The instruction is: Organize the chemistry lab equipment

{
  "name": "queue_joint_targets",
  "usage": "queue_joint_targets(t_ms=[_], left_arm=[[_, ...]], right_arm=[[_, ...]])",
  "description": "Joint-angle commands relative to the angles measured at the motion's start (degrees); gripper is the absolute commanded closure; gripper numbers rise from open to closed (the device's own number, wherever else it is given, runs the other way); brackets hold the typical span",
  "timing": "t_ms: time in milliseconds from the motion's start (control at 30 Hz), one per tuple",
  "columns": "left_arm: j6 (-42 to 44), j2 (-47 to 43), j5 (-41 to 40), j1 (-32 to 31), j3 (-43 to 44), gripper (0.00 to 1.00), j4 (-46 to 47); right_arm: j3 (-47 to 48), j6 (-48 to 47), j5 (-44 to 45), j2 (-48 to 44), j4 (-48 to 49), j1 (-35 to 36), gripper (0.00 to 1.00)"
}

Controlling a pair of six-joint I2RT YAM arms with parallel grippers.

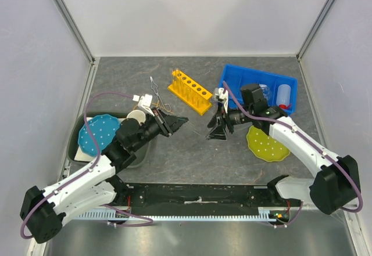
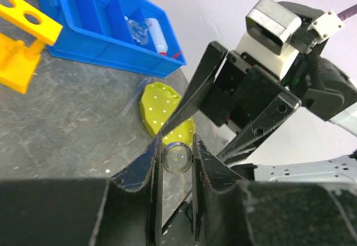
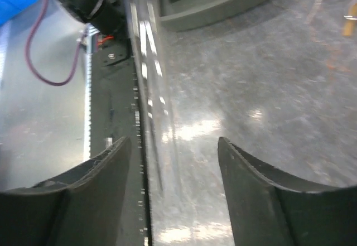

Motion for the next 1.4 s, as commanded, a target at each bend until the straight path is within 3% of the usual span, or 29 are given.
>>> queue_joint_targets(t_ms=[0, 167, 433, 867, 1367], left_arm=[[12.7, -2.2, -6.3, 0.6, 8.7, 0.94, -12.9], [24.2, 2.8, -10.0, 4.2, 17.5, 0.94, -22.1], [34.1, 19.2, -10.1, 10.0, 30.4, 0.95, -20.9], [41.7, 40.4, -11.3, 10.1, 49.6, 0.95, -19.5], [42.7, 47.4, -10.1, 10.1, 55.3, 0.95, -22.5]], right_arm=[[4.2, -6.6, 3.9, -1.9, -3.5, -5.5, 0.21], [3.0, -11.7, 8.8, -2.3, -3.6, -14.5, 0.16], [-3.0, -17.7, 8.2, -3.0, -3.5, -23.0, 0.09], [-4.2, -18.9, 7.3, -6.6, -3.8, -24.6, 0.09], [-4.1, -19.0, 6.8, -6.8, -3.9, -24.6, 0.08]])
